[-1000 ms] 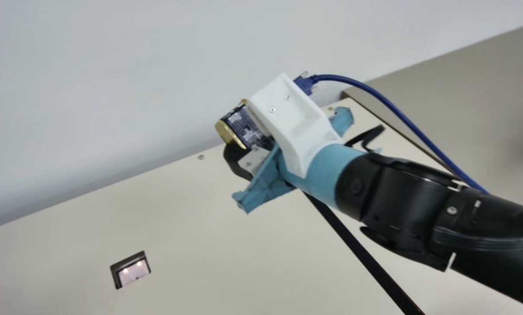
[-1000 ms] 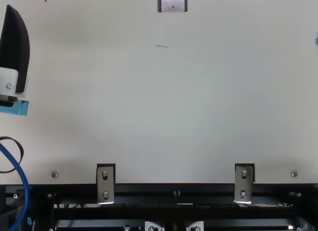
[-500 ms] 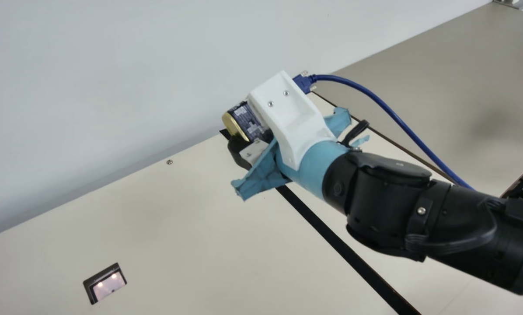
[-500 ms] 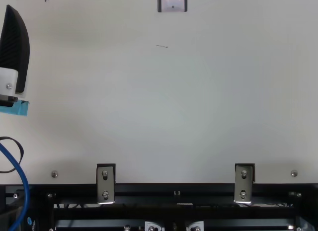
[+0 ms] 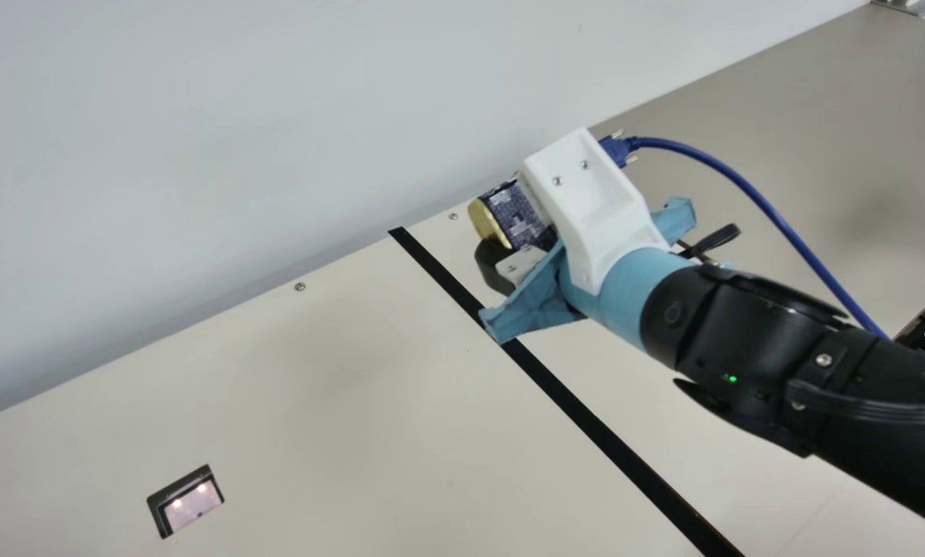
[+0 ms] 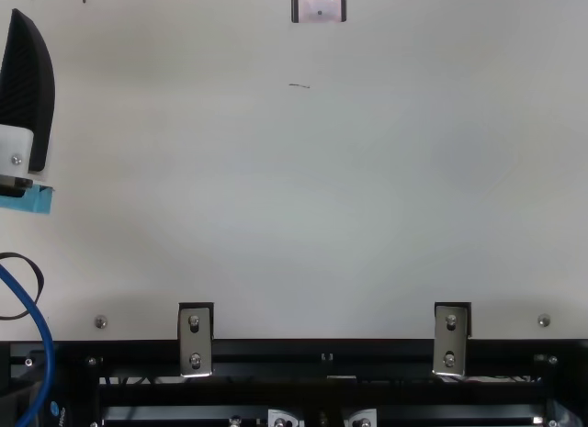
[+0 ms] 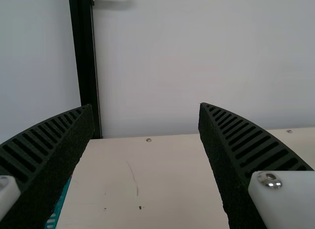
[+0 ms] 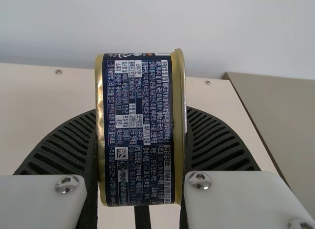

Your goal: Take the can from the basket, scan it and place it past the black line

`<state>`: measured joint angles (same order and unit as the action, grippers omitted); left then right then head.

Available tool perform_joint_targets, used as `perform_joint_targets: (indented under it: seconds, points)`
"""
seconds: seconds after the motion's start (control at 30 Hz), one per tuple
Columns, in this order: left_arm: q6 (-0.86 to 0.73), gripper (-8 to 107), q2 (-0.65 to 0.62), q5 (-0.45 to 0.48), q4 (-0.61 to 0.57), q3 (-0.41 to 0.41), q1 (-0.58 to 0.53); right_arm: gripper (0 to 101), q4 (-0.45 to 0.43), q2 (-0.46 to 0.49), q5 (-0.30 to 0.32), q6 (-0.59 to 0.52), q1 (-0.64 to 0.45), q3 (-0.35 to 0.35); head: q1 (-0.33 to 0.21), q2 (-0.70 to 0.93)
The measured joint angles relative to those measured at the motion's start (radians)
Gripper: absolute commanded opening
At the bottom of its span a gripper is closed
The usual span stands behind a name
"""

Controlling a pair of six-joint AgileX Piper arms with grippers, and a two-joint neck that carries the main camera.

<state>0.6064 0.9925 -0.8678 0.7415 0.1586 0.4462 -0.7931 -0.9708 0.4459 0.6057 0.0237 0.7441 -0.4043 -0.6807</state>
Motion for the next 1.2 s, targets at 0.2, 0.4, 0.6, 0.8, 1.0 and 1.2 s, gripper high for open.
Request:
perform_joint_targets:
  seconds: [0.2, 0.4, 0.6, 0.8, 1.0, 1.2]
  points:
    - [0.000, 90, 0.000, 0.000, 0.000, 0.000, 0.000, 0, 0.140, 0.040, 0.002, -0.162, -0.088, -0.001, 0.000, 0.000]
    - [0.000, 90, 0.000, 0.000, 0.000, 0.000, 0.000, 0, 0.297, 0.062, 0.002, -0.326, -0.187, -0.017, 0.000, 0.000]
    - [0.000, 90, 0.000, 0.000, 0.000, 0.000, 0.000, 0, 0.453, 0.053, -0.012, -0.498, -0.311, -0.035, 0.005, 0.000]
    - [0.000, 90, 0.000, 0.000, 0.000, 0.000, 0.000, 0, 0.604, 0.009, -0.044, -0.674, -0.439, -0.048, 0.005, 0.000]
    - [0.000, 90, 0.000, 0.000, 0.000, 0.000, 0.000, 0, 0.754, -0.056, -0.083, -0.848, -0.572, -0.047, 0.005, 0.000]
    - [0.000, 90, 0.000, 0.000, 0.000, 0.000, 0.000, 0, 0.917, -0.119, -0.046, -1.048, -0.657, -0.023, 0.000, 0.000]
